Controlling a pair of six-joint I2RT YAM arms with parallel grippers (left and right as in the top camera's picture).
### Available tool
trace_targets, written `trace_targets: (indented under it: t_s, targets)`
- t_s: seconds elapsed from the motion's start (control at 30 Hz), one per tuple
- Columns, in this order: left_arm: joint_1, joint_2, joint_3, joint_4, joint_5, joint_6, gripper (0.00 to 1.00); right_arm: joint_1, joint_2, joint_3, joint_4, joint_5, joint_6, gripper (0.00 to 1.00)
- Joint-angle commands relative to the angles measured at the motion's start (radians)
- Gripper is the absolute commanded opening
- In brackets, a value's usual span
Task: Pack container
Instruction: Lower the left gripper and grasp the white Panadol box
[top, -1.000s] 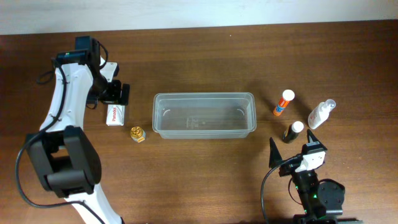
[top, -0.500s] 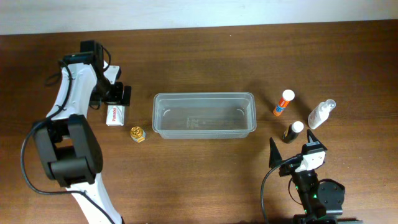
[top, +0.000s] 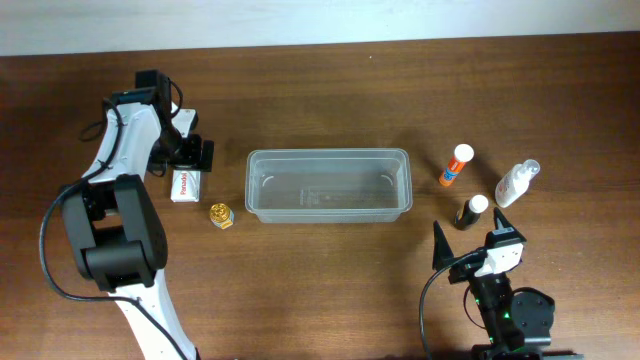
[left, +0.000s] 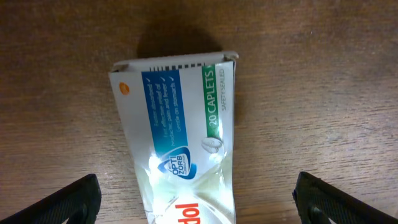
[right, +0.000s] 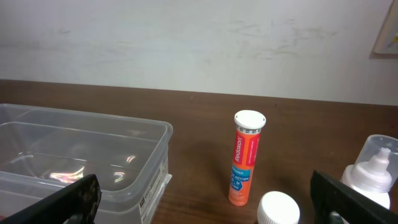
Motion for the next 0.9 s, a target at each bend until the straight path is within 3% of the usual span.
trace_targets:
  t_s: [0.0, 0.57, 0.67, 0.8, 0.87]
  targets:
    - [0.006, 0.015, 0.014, 0.008, -0.006, 0.012, 1.00, -0.008, -0.008, -0.005, -0.006, 0.008, 0.001, 0.98]
    - [0.010, 0.107, 0.014, 0.025, -0.007, 0.012, 0.98, -0.008, -0.008, -0.005, -0.006, 0.008, 0.002, 0.99]
    - [0.010, 0.107, 0.014, 0.025, -0.007, 0.012, 0.89, -0.008, -0.008, -0.005, -0.006, 0.008, 0.001, 0.98]
    - [0.010, 0.106, 0.016, 0.031, -0.007, 0.013, 0.57, -0.008, -0.008, -0.005, -0.006, 0.008, 0.002, 0.98]
    - [0.010, 0.106, 0.019, 0.031, -0.007, 0.012, 0.48, -0.008, -0.008, -0.005, -0.006, 0.008, 0.002, 0.98]
